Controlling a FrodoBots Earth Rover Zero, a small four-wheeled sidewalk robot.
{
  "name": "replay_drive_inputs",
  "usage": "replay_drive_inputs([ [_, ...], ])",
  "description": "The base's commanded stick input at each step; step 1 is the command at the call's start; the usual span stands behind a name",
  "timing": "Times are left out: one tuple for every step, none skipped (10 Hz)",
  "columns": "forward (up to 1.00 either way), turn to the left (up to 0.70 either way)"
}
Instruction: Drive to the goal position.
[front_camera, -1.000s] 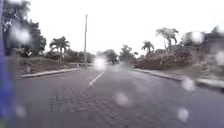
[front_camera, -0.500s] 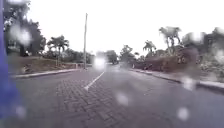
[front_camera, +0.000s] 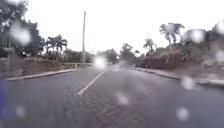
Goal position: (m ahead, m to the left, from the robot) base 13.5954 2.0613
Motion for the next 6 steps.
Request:
replay_drive_inputs([
  [1.0, 0.0],
  [1.0, 0.0],
  [1.0, 0.0],
  [1.0, 0.0],
  [1.0, 0.0],
  [1.0, 0.0],
])
